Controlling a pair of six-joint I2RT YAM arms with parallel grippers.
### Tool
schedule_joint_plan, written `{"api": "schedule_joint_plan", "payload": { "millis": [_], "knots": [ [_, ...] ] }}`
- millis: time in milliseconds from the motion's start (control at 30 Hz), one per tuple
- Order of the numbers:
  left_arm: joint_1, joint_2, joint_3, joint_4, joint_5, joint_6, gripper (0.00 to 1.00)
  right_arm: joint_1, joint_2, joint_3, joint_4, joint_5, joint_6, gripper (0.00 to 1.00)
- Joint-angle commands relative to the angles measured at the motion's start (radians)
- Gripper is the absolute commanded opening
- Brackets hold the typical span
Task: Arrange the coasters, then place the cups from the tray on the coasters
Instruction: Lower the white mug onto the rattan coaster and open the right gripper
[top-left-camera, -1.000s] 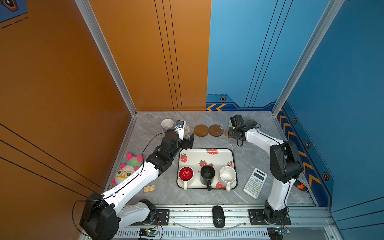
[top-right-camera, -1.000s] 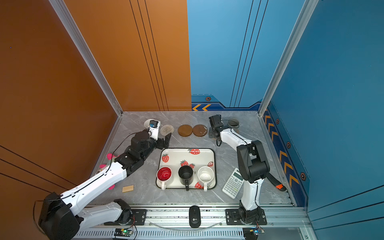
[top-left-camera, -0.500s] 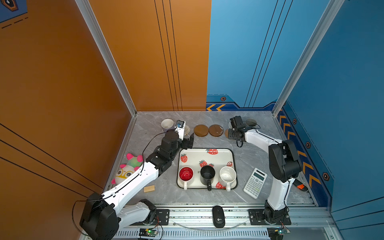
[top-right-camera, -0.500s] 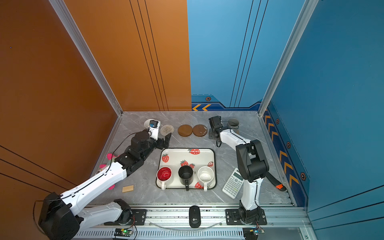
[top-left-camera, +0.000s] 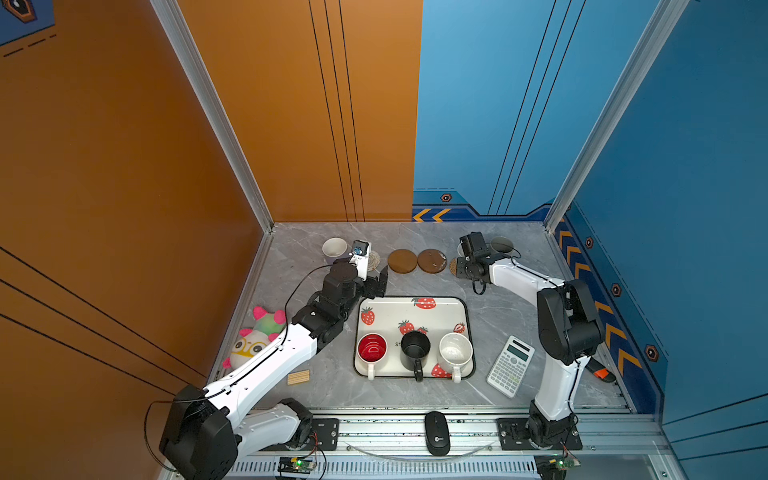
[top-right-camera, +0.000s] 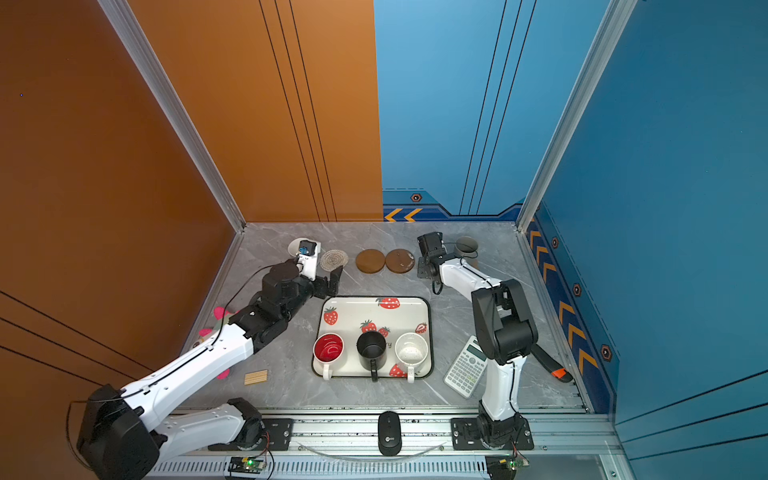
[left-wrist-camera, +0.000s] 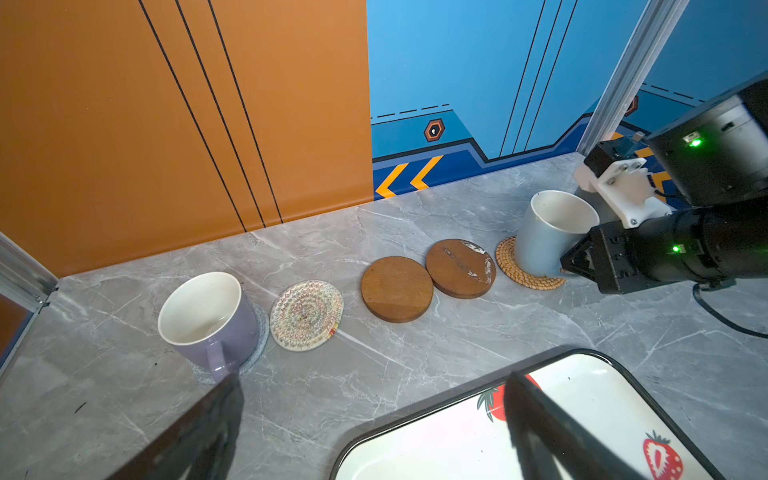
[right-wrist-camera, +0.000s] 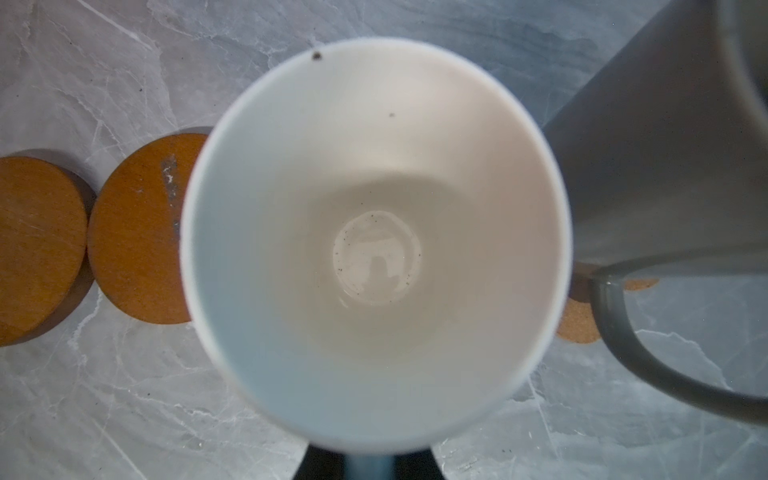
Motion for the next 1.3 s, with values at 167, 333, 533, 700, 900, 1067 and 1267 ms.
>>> {"api": "schedule_joint_plan", "payload": {
  "millis": [167, 333, 533, 700, 900, 1067, 1267],
  "knots": [
    [0.006, -0.008, -0.003, 0.019, -0.003, -0.011, 0.98, -0.01, 0.018, -0.002, 0.066, 0.005, 0.026, 0.0],
    [0.007, -0.012, -0.005, 0.019, -0.006, -0.009, 0.98, -0.01, 0.025, -0.002, 0.065, -0.002, 0.032, 0.0],
    [0.006, -0.014, -0.007, 0.018, -0.006, -0.01, 0.98, -0.01, 0.025, -0.006, 0.066, -0.004, 0.036, 0.01],
    [0.006, -0.017, -0.007, 0.018, -0.006, -0.009, 0.98, -0.01, 0.023, -0.01, 0.066, -0.007, 0.039, 0.06],
    [0.006, -0.02, -0.008, 0.018, -0.007, -0.009, 0.98, -0.01, 0.022, -0.01, 0.066, -0.02, 0.042, 0.13],
    [0.006, -0.022, -0.007, 0.018, -0.007, -0.009, 0.98, -0.009, 0.02, -0.012, 0.065, -0.022, 0.044, 0.18],
    [0.006, -0.023, -0.008, 0.018, -0.012, -0.008, 0.98, -0.01, 0.017, -0.011, 0.063, -0.023, 0.045, 0.25]
  ]
}}
